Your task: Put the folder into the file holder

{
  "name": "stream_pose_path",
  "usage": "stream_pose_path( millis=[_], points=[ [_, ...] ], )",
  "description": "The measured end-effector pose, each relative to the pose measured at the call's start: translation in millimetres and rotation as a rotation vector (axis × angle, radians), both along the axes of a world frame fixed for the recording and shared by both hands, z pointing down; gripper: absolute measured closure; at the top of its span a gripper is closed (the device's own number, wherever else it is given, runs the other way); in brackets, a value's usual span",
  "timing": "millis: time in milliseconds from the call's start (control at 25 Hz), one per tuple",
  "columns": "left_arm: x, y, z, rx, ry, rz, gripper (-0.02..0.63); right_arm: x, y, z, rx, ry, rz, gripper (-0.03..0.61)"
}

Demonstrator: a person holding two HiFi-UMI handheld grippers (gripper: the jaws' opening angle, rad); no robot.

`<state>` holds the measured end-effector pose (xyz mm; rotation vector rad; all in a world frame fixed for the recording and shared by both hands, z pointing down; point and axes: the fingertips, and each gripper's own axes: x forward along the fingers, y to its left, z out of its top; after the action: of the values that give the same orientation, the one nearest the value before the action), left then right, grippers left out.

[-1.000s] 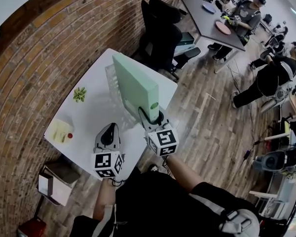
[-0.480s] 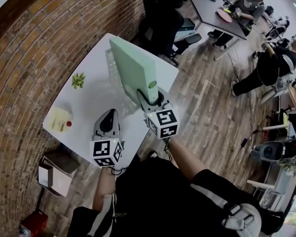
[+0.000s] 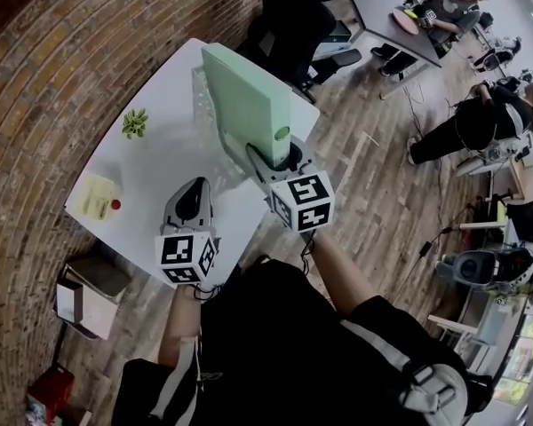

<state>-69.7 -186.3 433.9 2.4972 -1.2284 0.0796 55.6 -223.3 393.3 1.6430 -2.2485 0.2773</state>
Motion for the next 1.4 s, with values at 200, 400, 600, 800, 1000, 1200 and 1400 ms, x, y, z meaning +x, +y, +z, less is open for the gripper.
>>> stream_pose_path(
  millis=[200,400,600,800,1000,1200,1400],
  points=[
    [-4,-2,-1,0.024,-0.018,-0.012,0.586,-6,-2,-11,-0.097,0.089,-0.109,0.308],
    [4,3,0,0.017,-0.020,0.000,0.586,-9,-10,-13,-0.199,0.167,-0.165,0.318],
    [13,5,3,0.003,-0.020,0.002,0.586,0,-13,-4,-0.261,0.082,-0.128,0.370],
    [7,3,7,-0.006,-0.022,-0.030,0.586,-2,-14,-7,-0.214,0.025,-0.126,0.419],
    [0,-5,12,-0.015,-0.034,-0.054,0.586,5,-10,-7,-0.104,-0.051,-0.059,0.433],
    [-2,-15,14,0.002,-0.060,-0.060,0.586,8,-1,-11,0.038,-0.090,-0.021,0.436],
    [0,-22,18,0.003,-0.076,-0.057,0.586,16,4,-13,0.121,-0.169,0.010,0.437]
  ],
)
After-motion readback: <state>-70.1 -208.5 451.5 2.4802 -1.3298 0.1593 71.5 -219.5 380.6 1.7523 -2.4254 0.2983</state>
